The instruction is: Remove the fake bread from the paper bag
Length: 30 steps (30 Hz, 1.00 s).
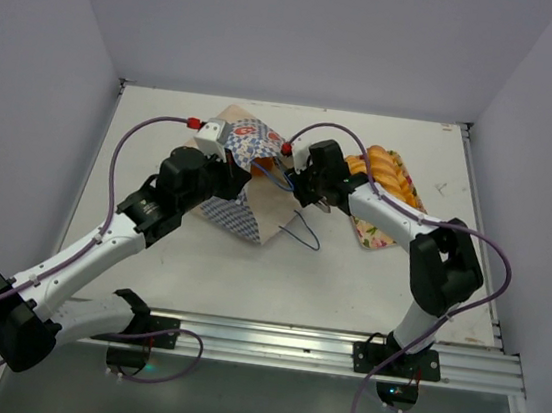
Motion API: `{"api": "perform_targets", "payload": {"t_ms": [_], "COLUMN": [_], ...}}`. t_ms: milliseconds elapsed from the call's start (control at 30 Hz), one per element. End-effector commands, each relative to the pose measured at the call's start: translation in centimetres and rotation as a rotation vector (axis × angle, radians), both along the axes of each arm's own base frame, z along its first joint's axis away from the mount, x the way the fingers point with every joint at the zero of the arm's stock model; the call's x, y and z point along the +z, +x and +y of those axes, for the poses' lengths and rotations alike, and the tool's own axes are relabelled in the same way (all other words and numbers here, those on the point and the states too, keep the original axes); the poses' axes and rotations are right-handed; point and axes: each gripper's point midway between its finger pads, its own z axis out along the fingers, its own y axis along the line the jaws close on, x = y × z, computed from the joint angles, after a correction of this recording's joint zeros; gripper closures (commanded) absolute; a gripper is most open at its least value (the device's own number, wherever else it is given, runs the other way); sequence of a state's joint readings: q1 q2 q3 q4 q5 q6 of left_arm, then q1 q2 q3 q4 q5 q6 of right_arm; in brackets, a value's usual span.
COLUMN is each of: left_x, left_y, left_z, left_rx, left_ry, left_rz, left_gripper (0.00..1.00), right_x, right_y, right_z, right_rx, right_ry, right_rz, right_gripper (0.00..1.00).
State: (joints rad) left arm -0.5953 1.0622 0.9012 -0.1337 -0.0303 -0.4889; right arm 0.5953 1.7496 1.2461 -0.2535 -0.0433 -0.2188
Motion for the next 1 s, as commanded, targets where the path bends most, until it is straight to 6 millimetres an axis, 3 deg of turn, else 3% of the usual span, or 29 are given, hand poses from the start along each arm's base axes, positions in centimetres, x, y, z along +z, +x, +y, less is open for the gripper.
{"api": "perform_targets", "payload": {"t_ms": [0, 133, 267, 500, 733, 867, 933, 967], "left_x": [2.0, 1.8, 1.6, 1.6, 1.5, 2.2, 2.1, 2.4], "left_y": [0.4, 0.5, 0.1, 0.1, 0.7, 0.9, 0.9, 1.1], "left_z": [-0.6, -0.6, -1.0, -0.6, 0.9, 1.2, 1.4, 1.5], "left_rx": [-0.014, -0.015, -0.043, -0.028, 0.055, 0.07, 0.075, 0.082], "left_ry": [-0.065, -0.06, -0.064, -0.048, -0.021, -0.016, 0.003, 0.011], "left_rz": [-0.053, -0.051, -0.043, -0.049, -0.06, -0.075, -0.069, -0.077], "left_gripper": [1.0, 1.0, 1.0, 1.0, 1.0, 1.0, 1.0, 1.0], "right_x": [-0.4, -1.2, -1.3, -0.3, 2.2, 5.2, 5.8, 7.2], "right_y": [1.0, 0.7, 0.6, 0.5, 0.2, -0.7, -1.5, -1.8], "right_z": [1.0, 1.3, 1.3, 0.9, 0.3, -0.2, -0.2, -0.5], "right_rx": [-0.018, -0.009, -0.006, -0.001, 0.034, 0.099, 0.137, 0.168], "right_ry": [0.035, 0.04, 0.052, 0.08, 0.104, 0.127, 0.138, 0.131], "right_rz": [-0.004, 0.025, 0.042, 0.036, -0.036, -0.131, -0.154, -0.201], "right_gripper": [0.54, 0.61, 0.76, 0.91, 0.95, 0.95, 0.94, 0.94]}}
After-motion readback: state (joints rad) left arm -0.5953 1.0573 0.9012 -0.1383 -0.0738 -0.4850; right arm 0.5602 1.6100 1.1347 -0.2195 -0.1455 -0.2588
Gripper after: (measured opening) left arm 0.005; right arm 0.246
